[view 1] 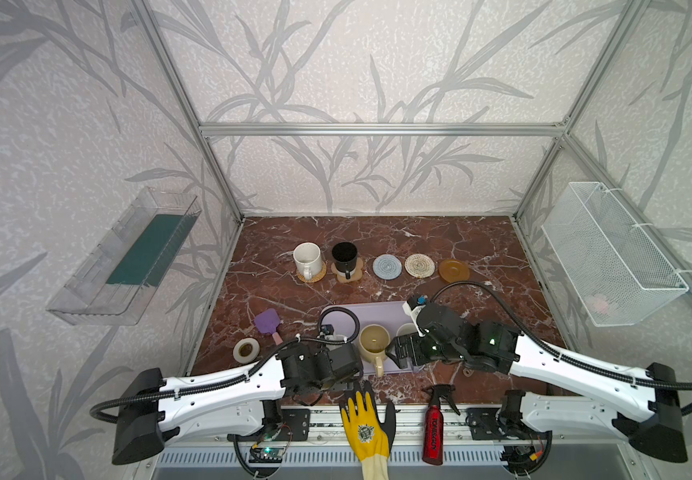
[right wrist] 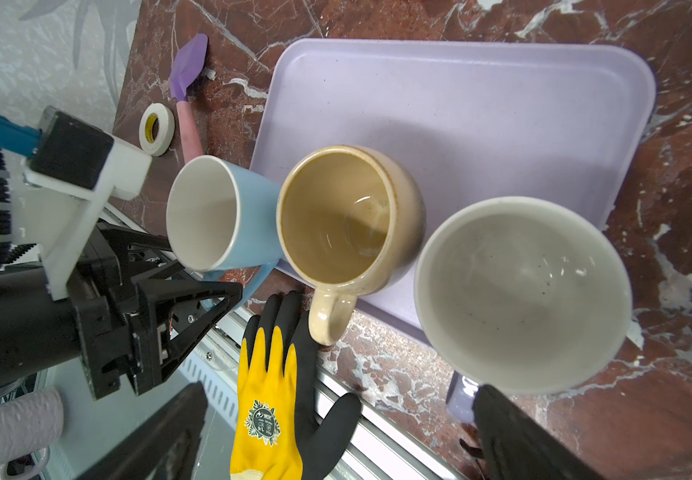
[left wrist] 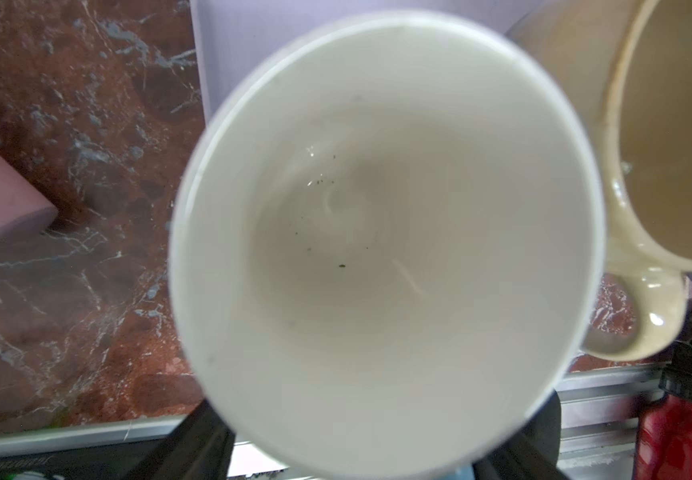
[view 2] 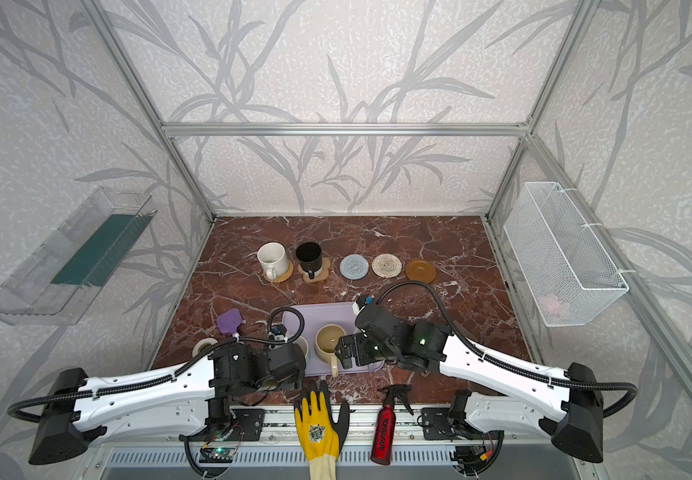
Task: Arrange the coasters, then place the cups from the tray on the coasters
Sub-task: 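Grasp the light blue mug with the left gripper while the right gripper hovers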
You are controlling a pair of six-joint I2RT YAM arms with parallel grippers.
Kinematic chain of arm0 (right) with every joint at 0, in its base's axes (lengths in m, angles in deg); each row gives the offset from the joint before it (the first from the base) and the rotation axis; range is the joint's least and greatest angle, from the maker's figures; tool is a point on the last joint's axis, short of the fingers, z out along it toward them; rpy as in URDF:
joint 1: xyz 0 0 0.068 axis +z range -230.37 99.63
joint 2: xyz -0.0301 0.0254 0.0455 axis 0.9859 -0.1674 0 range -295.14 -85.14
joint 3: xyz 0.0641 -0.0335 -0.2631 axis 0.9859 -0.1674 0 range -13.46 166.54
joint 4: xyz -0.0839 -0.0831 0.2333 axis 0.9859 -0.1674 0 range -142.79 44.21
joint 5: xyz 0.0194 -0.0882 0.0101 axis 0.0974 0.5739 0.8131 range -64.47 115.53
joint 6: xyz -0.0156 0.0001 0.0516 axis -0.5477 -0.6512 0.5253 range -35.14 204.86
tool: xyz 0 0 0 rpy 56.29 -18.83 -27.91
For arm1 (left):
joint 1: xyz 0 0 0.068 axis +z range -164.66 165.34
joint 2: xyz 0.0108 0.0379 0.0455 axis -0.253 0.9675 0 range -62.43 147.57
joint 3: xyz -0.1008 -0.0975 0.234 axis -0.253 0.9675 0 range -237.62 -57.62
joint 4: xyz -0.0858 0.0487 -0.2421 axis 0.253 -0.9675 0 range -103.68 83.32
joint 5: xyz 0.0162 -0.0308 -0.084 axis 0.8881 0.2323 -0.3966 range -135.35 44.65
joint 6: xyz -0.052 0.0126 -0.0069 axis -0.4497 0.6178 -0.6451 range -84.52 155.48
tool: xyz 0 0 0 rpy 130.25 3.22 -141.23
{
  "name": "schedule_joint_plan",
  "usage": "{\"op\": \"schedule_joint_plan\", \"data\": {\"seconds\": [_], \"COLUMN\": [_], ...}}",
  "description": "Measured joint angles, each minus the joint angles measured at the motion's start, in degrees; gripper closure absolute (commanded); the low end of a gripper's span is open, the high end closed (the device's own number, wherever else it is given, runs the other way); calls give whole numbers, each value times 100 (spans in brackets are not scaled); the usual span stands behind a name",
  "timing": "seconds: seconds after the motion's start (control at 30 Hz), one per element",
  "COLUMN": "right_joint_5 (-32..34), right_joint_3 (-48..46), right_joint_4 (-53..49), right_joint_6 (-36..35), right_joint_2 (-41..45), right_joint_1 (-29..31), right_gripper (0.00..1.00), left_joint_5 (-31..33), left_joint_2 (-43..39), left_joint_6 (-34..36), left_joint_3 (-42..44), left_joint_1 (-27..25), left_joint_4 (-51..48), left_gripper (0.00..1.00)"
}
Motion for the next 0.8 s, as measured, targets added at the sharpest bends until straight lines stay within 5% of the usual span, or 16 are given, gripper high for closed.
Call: {"op": "schedule_joint_plan", "data": {"seconds": [0.8], "right_joint_5": [286], "right_joint_3": [-42], "right_joint_4": [131], "right_joint_6": [190], "right_joint_2": [160], "right_joint_1": [72], "right_gripper": [1], "left_joint_5": [107], "left_joint_2": [490], "left_joint_6": [579], "left_joint_3": [-131], "left_joint_1": [146], "left_joint_4": [138], "left_gripper": [69]}}
